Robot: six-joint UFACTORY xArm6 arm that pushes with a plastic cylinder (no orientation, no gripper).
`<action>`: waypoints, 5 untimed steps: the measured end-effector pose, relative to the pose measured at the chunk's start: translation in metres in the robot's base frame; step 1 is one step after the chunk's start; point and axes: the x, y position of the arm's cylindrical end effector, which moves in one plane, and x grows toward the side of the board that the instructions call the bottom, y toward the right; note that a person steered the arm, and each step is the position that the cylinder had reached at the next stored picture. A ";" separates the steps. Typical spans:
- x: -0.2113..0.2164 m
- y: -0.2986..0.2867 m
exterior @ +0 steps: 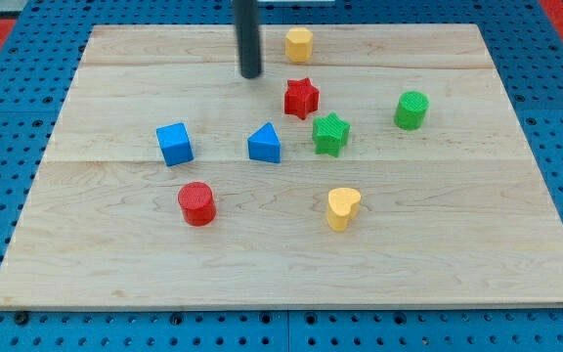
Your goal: Push green circle above the red star
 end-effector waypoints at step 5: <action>0.123 0.230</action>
